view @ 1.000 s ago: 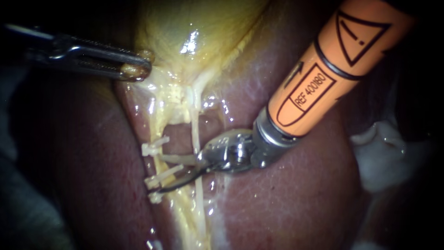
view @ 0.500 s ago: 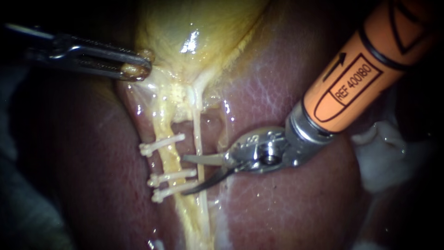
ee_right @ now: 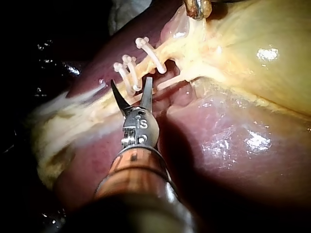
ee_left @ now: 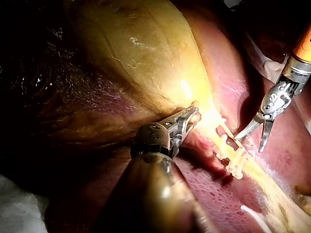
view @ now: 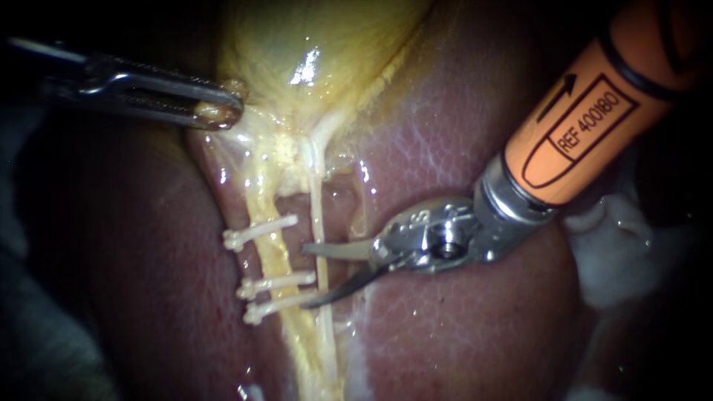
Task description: Go to the cutting position left tube
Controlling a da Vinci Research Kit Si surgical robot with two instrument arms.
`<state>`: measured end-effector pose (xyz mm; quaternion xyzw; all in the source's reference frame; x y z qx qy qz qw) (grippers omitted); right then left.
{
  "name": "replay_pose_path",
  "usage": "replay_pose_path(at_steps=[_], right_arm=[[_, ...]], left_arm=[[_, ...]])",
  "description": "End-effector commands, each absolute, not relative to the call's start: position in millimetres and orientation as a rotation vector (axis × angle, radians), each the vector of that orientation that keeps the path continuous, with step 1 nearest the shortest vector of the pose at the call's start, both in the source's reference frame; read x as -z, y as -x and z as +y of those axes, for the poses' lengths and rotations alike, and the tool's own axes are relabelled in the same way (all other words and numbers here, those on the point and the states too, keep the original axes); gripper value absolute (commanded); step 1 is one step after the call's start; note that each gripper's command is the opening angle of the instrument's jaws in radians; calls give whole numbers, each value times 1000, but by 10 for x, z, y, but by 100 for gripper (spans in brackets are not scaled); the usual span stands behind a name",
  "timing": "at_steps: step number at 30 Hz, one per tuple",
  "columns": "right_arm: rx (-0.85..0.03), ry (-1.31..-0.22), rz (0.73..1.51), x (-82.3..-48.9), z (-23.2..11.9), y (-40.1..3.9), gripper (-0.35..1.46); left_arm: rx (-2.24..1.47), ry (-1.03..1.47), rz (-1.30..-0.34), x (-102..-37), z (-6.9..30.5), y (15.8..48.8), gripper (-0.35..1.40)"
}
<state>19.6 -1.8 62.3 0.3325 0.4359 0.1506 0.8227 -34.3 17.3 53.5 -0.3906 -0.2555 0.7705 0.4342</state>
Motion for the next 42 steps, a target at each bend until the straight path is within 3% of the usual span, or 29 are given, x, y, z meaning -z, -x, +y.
replay_pose_path(at_steps=[1,7,15,33,42], right_arm=[[-333,-730,933,-627,-17,-196,126],[-379,-848,984,-644,-8,-189,129],[-388,-933,980,-665,-13,-185,131],[-384,-958,961,-710,-14,-184,132],[-346,-995,989,-711,-17,-189,132]], left_arm=[[-1919,973,-636,-535,173,343,-35],[-1918,972,-633,-535,173,343,-35],[-1918,972,-633,-535,172,343,-35],[-1918,972,-633,-535,172,343,-35],[-1918,972,-633,-535,172,343,-35]])
